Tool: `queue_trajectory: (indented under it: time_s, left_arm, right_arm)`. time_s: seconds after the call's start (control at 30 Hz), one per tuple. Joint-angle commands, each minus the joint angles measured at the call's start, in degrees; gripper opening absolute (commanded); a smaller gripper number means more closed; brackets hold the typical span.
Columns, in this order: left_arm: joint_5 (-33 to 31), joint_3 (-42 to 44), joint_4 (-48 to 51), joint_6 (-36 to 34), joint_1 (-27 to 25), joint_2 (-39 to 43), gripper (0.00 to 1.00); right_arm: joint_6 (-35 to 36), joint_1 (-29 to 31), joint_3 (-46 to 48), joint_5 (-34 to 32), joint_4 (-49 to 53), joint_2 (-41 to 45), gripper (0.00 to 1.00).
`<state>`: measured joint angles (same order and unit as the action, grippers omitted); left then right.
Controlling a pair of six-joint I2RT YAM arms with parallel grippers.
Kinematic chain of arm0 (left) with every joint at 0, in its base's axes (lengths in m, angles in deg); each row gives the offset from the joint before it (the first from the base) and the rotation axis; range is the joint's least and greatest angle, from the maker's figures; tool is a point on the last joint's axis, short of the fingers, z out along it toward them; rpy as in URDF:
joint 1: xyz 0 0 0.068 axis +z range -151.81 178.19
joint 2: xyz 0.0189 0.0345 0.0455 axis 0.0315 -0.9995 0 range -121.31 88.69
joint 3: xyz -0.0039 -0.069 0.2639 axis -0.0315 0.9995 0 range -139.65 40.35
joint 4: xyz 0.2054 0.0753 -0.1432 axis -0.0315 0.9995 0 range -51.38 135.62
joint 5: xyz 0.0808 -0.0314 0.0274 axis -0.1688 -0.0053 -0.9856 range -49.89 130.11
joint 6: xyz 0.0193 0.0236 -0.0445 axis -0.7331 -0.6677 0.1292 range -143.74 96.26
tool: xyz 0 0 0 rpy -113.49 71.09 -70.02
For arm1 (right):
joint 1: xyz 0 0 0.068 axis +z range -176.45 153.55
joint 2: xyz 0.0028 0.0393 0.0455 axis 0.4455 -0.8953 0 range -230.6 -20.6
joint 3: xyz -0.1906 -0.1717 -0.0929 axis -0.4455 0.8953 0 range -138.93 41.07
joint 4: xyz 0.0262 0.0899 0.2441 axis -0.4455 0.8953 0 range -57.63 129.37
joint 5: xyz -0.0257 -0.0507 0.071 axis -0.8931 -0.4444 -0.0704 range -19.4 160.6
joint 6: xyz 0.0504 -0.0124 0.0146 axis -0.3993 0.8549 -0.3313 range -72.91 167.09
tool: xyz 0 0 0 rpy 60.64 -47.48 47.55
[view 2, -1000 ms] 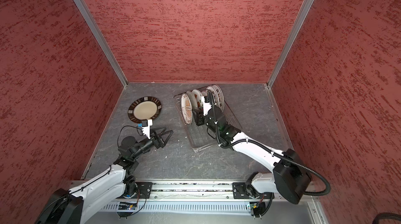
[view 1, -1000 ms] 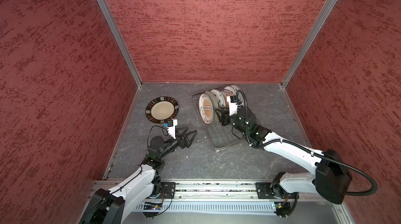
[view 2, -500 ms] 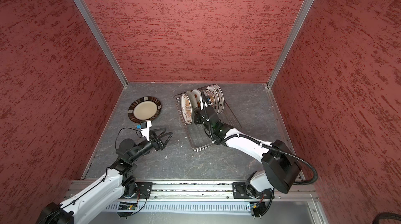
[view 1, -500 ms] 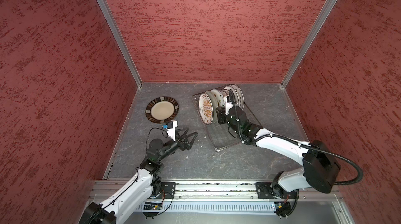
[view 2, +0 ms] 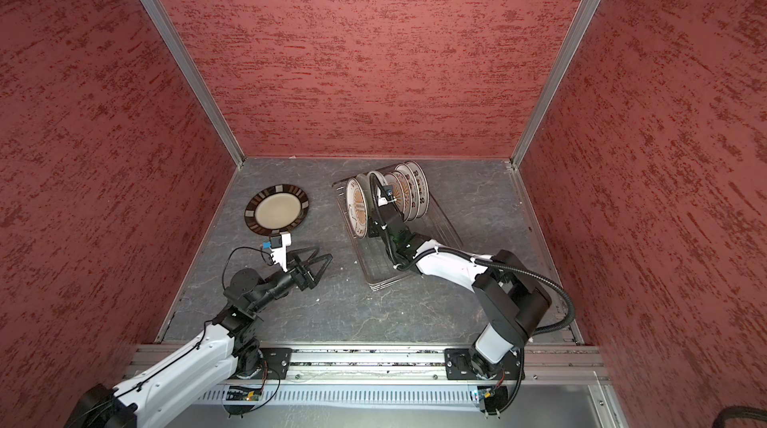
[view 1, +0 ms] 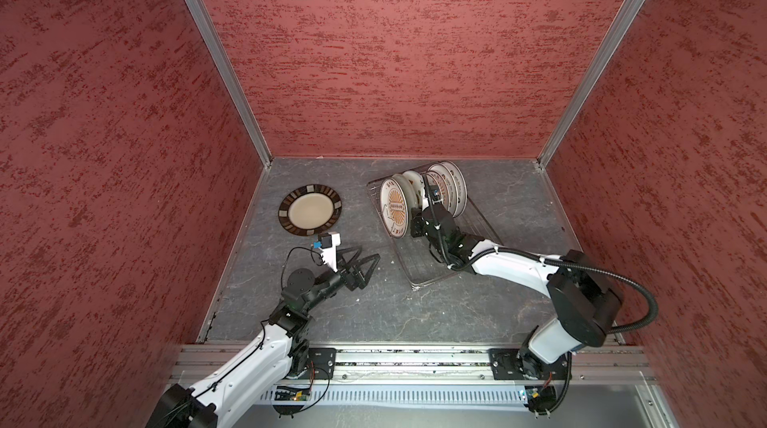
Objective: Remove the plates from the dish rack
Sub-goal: 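Grasp the plain white plate in the rack with the right gripper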
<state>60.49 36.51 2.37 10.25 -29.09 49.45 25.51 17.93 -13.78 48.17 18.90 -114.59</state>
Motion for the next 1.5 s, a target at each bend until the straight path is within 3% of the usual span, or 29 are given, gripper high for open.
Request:
queue_trajectory:
  time_s: [0.0,0.23,0.43,1.0,1.13,1.47]
  left_arm:
    - [-2.96,-0.67,1.27,-1.78,-0.40,1.04,0.99]
    - [-2.21,-1.36,4.21,-3.03,-0.73,3.18,1.00]
    - [-3.22,-1.59,5.20,-3.36,-1.01,3.47,0.99]
    - [-2.25,-1.83,5.98,-3.47,-1.20,4.02,1.00]
    - [-3.13,-2.84,11.51,-4.90,-1.19,6.26,0.99]
    - [-4.87,-1.67,14.17,-4.43,-1.19,11.92,0.99]
  right_arm:
    - [0.40,0.27,-2.84,-3.73,-2.86,-2.55,0.27]
    - [0.18,0.18,-5.65,-5.23,-2.44,-6.23,0.26]
    - [1.09,0.07,-4.47,-5.50,-5.72,-6.18,0.22]
    - [2.45,0.27,-9.34,-6.05,-1.16,-4.63,0.10]
    - [3.47,0.35,-10.90,-6.97,-0.37,-4.96,0.08]
    - [7.50,1.83,-17.03,-9.81,5.12,-5.08,0.03]
